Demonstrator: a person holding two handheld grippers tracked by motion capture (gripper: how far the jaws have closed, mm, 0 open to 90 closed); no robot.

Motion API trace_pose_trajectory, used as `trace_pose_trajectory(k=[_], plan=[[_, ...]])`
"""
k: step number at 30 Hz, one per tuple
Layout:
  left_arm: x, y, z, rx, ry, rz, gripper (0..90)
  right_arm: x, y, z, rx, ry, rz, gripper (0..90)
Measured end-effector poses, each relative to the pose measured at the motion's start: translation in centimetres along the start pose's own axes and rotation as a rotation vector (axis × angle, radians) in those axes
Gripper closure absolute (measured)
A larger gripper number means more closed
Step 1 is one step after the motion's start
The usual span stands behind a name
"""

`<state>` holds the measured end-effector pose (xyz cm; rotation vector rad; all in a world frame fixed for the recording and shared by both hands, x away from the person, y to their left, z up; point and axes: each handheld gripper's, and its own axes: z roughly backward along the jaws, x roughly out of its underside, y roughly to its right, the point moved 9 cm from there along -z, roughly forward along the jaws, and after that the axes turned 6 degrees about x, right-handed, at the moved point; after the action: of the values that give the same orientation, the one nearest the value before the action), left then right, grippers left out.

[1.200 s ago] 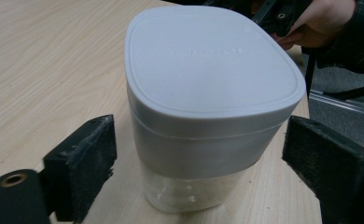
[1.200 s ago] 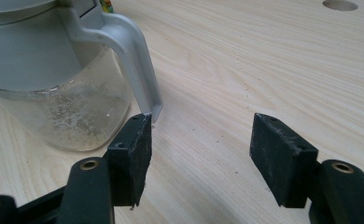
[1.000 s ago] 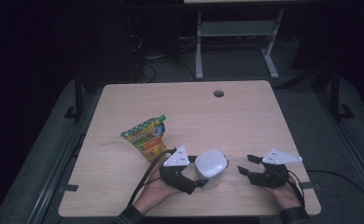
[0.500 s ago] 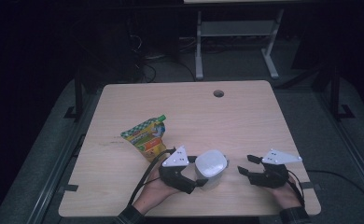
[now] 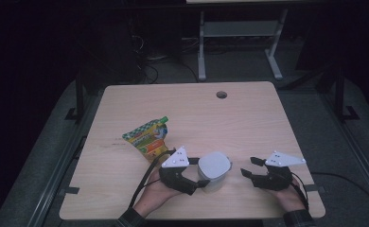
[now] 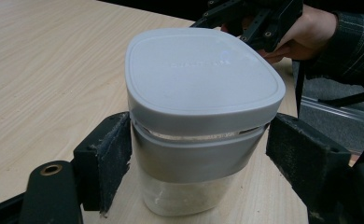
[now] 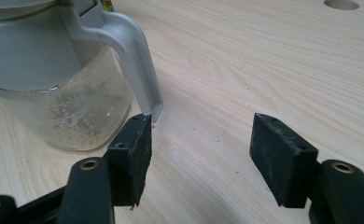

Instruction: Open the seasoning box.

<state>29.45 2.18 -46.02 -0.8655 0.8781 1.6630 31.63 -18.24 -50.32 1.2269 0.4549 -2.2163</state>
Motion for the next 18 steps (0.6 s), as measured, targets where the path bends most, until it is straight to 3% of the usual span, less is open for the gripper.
trace_pose_trajectory(k=[18], plan=[[-0.6, 0.0, 1.2, -0.015, 0.019, 0.015, 37.1, 0.1, 0.0, -0.1, -0.001, -0.008, -0.005, 38.3]])
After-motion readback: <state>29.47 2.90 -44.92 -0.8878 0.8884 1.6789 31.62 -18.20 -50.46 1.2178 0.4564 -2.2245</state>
